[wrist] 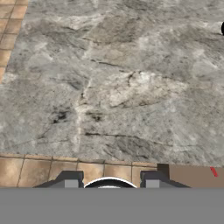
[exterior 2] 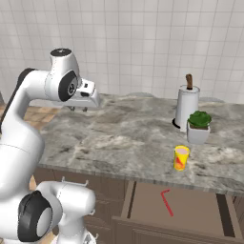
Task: Pick up the straw from the right drawer and put it inside the smoothie cup.
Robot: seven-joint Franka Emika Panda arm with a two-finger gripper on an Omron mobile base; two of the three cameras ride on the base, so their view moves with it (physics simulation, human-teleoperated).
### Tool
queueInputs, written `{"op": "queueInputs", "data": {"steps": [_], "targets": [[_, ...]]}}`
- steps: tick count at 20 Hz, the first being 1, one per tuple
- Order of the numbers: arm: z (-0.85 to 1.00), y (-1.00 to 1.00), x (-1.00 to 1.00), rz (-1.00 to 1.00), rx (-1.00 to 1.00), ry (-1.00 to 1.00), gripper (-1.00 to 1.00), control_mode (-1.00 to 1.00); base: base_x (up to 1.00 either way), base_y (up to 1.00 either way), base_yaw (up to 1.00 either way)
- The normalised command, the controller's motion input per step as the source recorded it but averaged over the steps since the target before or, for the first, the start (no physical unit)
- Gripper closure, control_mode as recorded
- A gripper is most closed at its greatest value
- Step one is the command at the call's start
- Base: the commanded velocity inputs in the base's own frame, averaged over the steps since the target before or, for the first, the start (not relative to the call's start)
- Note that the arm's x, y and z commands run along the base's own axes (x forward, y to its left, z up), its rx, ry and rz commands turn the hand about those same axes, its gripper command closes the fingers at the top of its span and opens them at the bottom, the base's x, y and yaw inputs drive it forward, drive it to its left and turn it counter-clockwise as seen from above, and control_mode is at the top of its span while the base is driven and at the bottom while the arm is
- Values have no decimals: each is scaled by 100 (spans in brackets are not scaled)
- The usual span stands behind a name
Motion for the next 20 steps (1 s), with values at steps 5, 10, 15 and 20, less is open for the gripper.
{"op": "queueInputs", "data": {"steps": [5,10,15,20], "targets": [[0,0,0,0,0,0,-100,100,0,0,0],[0,0,0,0,0,0,-100,100,-8,-1,-5],[0,0,0,0,0,0,-100,100,-11,0,-35],[0,0,0,0,0,0,-100,100,-2,2,-40]]}}
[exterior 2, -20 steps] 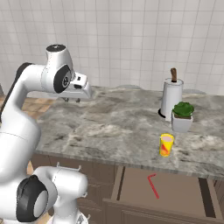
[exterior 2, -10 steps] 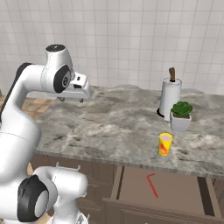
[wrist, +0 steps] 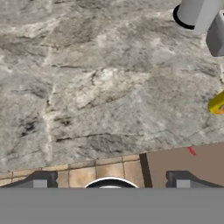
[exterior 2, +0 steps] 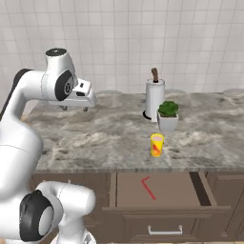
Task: Pick up the straw from the right drawer and put it inside the smoothie cup.
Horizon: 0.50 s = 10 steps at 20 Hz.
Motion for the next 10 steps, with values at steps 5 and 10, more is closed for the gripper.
{"op": "queueInputs", "data": {"steps": [5,10], "targets": [[0,0,0,0,0,0,-100,100,-5,19,-41],[0,0,0,0,0,0,-100,100,-13,28,-42]]}}
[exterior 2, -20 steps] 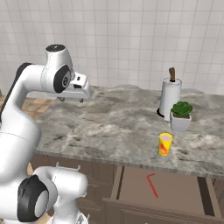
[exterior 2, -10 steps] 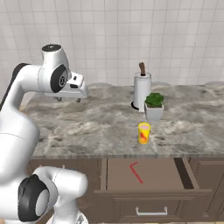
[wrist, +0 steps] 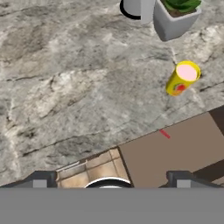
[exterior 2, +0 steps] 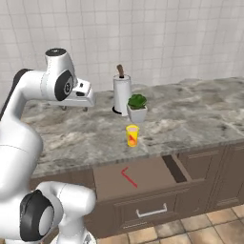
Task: Pick up the straw from the right drawer and put it inside the smoothie cup.
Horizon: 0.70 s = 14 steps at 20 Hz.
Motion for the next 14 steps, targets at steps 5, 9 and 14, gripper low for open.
{"op": "queueInputs", "data": {"steps": [5,9,14], "targets": [[0,0,0,0,0,0,-100,100,0,50,-44],[0,0,0,0,0,0,-100,100,-3,72,-39],[0,0,0,0,0,0,-100,100,0,71,-38]]}}
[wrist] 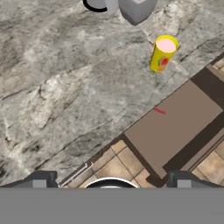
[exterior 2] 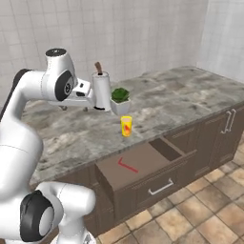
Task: Pick up the straw from the right drawer and put it inside the smoothie cup.
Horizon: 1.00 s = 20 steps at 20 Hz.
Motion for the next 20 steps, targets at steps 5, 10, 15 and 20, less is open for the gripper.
{"op": "queueInputs", "data": {"steps": [5,10,15,20], "targets": [[0,0,0,0,0,0,-100,100,19,16,-30],[0,0,0,0,0,0,-100,100,38,5,-30],[0,0,0,0,0,0,-100,100,51,20,-27],[-6,3,0,-2,0,0,-100,-100,21,19,-15]]}}
